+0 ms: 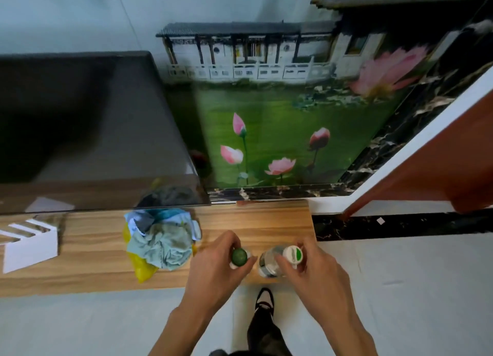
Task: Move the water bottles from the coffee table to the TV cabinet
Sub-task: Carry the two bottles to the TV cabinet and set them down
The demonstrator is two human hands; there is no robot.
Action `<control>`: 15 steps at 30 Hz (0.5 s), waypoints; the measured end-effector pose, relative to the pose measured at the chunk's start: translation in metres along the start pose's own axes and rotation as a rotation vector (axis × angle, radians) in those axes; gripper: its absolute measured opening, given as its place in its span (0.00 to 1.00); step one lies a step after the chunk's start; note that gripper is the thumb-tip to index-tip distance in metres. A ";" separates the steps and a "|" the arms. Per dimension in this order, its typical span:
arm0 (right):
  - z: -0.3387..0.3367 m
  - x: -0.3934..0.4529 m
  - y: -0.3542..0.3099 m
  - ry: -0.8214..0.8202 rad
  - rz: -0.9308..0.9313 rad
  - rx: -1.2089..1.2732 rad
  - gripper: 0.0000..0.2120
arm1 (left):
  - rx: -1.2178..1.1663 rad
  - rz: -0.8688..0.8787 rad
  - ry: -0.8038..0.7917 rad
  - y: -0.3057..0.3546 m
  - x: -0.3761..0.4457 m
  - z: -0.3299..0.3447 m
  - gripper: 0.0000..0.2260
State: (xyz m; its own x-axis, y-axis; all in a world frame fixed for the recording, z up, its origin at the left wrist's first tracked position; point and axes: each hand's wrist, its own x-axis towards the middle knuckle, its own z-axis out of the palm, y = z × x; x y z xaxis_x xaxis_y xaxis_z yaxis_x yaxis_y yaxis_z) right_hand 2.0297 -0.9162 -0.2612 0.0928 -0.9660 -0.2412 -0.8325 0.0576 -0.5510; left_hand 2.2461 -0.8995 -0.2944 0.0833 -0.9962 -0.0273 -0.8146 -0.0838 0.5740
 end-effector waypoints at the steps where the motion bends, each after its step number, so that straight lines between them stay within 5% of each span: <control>1: 0.005 0.017 0.005 -0.021 -0.001 0.015 0.15 | 0.009 -0.011 0.001 -0.004 0.015 0.010 0.19; 15: 0.131 0.215 0.059 -0.031 -0.203 -0.167 0.14 | -0.012 -0.151 0.108 -0.109 0.147 0.151 0.17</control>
State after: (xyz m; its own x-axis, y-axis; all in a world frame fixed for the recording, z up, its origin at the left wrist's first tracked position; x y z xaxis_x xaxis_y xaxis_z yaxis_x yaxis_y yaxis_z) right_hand 2.0718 -1.0874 -0.4506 0.2822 -0.9450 -0.1651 -0.8732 -0.1818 -0.4521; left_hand 2.2606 -1.0406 -0.4847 0.2659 -0.9636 -0.0266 -0.7812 -0.2315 0.5798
